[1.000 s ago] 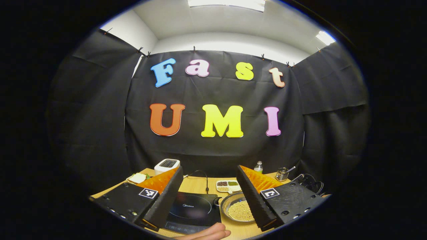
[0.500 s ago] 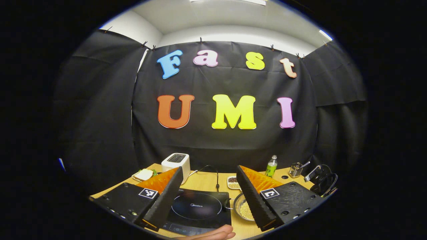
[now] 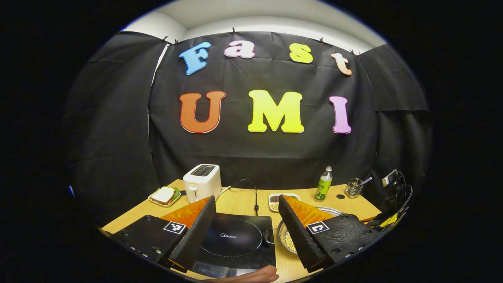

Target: First push the handle of the pot to place it horizontally, then grasp the pot with both hands and set it on the induction cooktop.

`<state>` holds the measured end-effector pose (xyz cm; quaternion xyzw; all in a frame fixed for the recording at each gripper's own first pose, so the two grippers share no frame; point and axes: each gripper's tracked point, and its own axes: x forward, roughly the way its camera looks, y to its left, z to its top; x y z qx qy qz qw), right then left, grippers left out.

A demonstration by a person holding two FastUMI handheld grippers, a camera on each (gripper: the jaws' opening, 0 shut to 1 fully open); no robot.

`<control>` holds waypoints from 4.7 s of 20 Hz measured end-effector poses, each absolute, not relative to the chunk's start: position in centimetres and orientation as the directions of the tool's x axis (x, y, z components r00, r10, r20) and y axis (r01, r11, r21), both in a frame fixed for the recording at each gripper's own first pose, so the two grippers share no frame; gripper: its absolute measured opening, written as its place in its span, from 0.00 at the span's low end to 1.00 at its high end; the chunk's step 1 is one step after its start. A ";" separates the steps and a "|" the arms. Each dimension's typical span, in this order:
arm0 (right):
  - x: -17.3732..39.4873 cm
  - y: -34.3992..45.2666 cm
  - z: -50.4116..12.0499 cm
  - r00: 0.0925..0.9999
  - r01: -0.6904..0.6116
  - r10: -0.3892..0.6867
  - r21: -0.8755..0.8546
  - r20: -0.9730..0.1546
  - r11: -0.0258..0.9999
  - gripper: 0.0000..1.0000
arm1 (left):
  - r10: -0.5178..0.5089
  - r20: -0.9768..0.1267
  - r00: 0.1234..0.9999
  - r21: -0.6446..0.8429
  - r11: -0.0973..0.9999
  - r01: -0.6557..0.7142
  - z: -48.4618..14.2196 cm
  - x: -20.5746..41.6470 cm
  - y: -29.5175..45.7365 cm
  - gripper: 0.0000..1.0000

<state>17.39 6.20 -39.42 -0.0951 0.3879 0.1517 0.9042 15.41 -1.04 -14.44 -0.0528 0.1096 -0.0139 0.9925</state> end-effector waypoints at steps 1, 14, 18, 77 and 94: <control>17.8 6.1 -38.7 0.674 -0.339 0.196 -0.063 -0.712 0.939 0.04 | -0.047 -0.230 0.972 -0.114 0.993 0.021 -15.1 15.8 -1.3 0.96; 20.5 6.5 -35.0 0.794 -0.183 0.154 0.009 -0.588 0.983 0.99 | -0.140 -0.472 0.870 -0.135 0.987 0.086 -27.2 19.9 -6.1 0.96; 21.8 6.8 -37.2 0.776 -0.160 0.139 0.020 -0.615 0.987 0.99 | -0.180 -0.546 0.818 -0.156 0.981 0.112 -31.0 20.6 -8.4 0.96; 9.9 13.2 -23.7 0.741 -0.162 0.163 0.062 -0.652 0.985 0.60 | -0.164 -0.532 0.831 -0.079 0.986 0.144 -21.3 11.8 0.0 0.54; 14.6 27.5 -22.2 0.717 -0.259 0.270 0.115 -0.643 0.959 0.59 | -0.042 -0.532 0.845 -0.054 0.998 0.016 -19.4 17.1 12.6 0.54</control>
